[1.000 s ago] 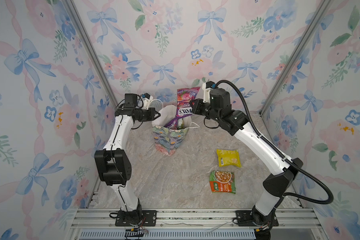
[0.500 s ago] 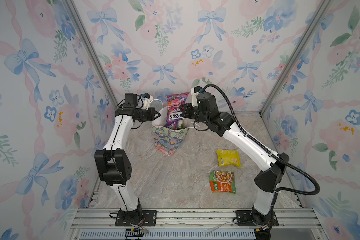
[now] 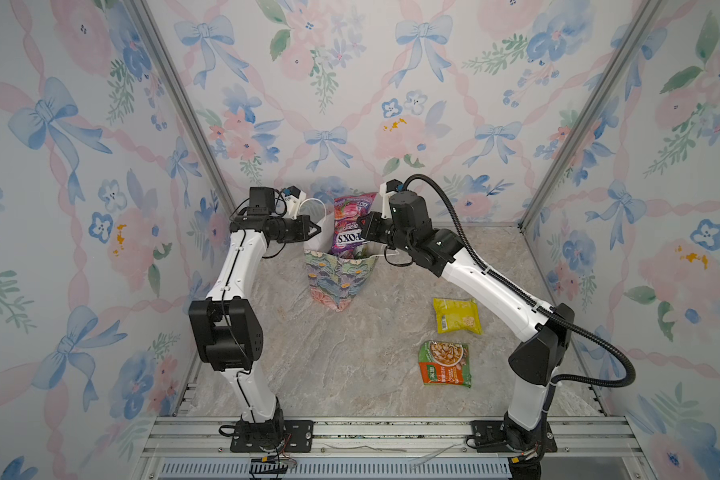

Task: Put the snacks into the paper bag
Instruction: 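Lower the pink raspberry packet into the bag and open the right gripper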

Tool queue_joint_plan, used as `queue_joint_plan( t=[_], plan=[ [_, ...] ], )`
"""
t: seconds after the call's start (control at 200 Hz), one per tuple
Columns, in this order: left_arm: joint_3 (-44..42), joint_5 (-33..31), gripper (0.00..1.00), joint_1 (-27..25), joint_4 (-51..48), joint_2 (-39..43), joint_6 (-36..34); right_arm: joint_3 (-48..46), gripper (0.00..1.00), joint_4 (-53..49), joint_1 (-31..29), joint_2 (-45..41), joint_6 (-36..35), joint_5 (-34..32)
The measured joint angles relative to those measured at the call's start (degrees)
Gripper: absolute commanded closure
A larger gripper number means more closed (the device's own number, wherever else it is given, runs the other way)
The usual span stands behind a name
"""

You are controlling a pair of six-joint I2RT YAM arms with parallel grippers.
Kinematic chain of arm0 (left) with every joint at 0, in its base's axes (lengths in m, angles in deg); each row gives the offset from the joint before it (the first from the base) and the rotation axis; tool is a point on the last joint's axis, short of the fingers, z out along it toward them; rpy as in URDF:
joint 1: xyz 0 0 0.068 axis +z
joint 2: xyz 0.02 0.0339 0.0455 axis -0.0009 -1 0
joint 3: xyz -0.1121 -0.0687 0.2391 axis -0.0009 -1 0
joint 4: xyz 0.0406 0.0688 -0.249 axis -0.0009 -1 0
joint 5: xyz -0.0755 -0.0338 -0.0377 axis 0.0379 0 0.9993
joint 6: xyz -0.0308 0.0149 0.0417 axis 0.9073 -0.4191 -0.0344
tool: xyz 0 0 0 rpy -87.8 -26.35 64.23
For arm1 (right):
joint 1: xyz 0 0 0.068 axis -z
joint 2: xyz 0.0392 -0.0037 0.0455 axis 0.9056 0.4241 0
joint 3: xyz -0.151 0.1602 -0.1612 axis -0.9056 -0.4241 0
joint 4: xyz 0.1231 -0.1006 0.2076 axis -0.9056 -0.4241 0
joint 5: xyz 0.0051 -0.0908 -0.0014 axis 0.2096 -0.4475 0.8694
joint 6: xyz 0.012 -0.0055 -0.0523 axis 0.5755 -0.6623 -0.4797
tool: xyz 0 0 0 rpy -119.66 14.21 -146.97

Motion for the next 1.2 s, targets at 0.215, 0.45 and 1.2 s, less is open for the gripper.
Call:
queue_joint_plan(
  t=[0.215, 0.45, 1.2],
  plan=[
    [0.0, 0.0, 1.00, 0.0, 0.0, 0.0, 0.0, 0.0, 1.00, 1.7, 0.0, 1.9, 2.4, 1.3],
    [0.0, 0.0, 1.00, 0.0, 0.0, 0.0, 0.0, -1.1, 1.00, 2.6, -0.1, 3.7, 4.7, 2.4],
    [0.0, 0.0, 1.00, 0.3, 0.0, 0.0, 0.0, -4.9, 0.25, 5.1, -0.4, 2.8, 4.1, 0.0]
  ],
)
